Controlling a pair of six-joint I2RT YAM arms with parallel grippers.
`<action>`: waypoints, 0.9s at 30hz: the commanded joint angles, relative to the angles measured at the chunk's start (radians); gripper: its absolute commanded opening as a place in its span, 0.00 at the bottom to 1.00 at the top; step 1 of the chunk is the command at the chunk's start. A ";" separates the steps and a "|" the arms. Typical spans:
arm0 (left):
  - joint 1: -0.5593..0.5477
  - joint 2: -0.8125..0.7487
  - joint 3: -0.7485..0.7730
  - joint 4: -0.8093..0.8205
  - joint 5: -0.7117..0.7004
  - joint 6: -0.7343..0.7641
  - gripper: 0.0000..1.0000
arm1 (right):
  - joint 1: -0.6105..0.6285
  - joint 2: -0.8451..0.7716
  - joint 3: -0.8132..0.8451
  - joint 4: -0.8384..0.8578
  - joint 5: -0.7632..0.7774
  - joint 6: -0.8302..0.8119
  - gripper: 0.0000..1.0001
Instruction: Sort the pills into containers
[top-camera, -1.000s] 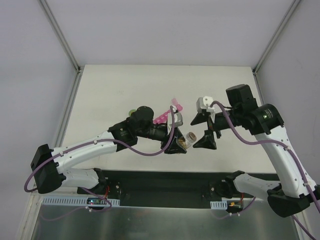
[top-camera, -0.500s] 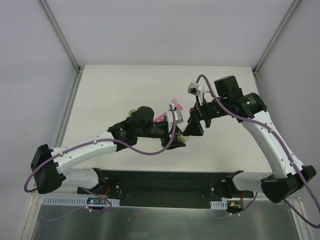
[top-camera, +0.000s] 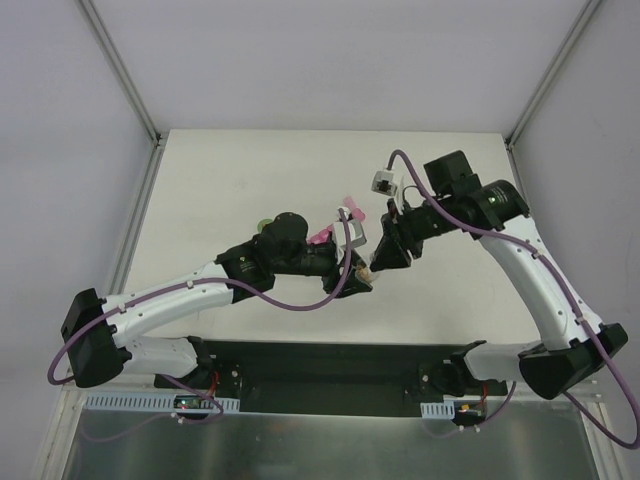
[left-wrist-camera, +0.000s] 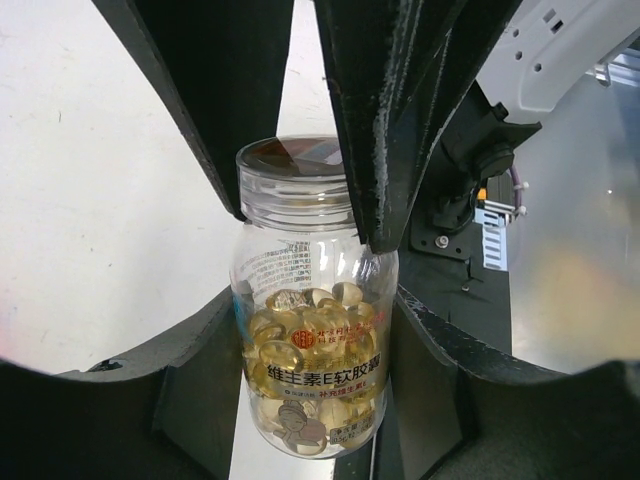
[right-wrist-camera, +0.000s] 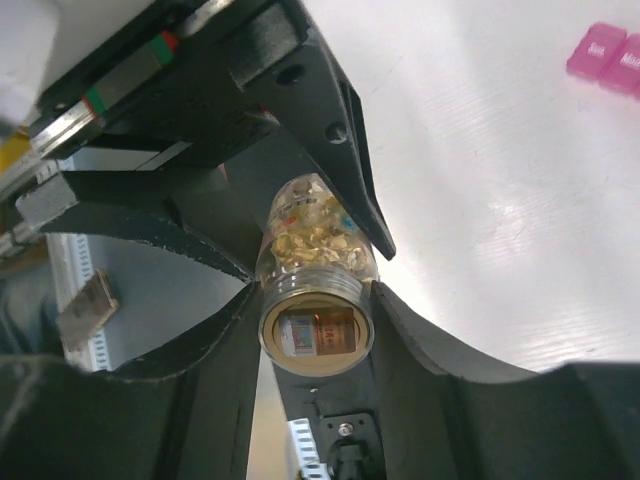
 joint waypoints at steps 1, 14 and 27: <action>0.001 -0.005 0.038 0.038 0.079 0.012 0.00 | 0.003 0.002 0.085 -0.120 -0.104 -0.228 0.36; 0.001 0.010 0.067 0.025 0.254 -0.016 0.00 | 0.009 -0.147 -0.065 -0.314 -0.313 -1.318 0.57; 0.001 -0.027 0.057 0.000 0.208 -0.010 0.00 | -0.044 -0.172 -0.096 0.091 -0.312 -0.481 0.96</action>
